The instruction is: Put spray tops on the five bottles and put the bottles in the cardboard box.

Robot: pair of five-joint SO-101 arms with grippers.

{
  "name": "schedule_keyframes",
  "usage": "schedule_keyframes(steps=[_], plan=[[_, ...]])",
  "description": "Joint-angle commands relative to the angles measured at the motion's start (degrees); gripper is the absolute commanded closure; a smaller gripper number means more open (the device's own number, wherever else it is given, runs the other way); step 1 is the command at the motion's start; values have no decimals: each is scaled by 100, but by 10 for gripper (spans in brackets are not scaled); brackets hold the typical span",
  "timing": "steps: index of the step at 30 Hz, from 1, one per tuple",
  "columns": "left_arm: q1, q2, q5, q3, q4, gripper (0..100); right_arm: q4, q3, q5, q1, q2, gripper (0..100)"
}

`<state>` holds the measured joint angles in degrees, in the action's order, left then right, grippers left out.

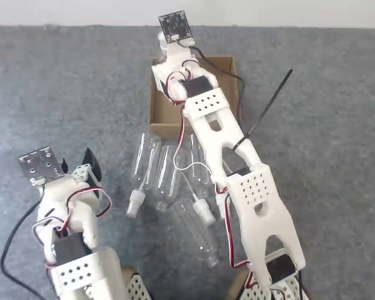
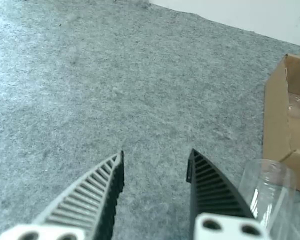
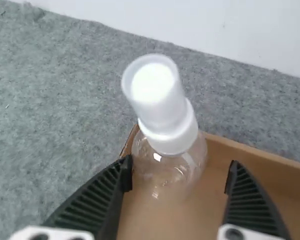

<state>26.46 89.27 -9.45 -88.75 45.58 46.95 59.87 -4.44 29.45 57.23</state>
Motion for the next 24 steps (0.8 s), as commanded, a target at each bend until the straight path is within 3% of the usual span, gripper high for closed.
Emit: schedule_keyframes(steps=[1, 17, 24], plan=[[18, 97, 26, 48, -158, 800, 831, 949, -9, 66, -303, 734], [18, 97, 35, 48, -167, 800, 4488, 3640, -9, 251, -303, 735], [18, 97, 35, 48, -176, 800, 5604, 3640, 0, 303, -532, 738]])
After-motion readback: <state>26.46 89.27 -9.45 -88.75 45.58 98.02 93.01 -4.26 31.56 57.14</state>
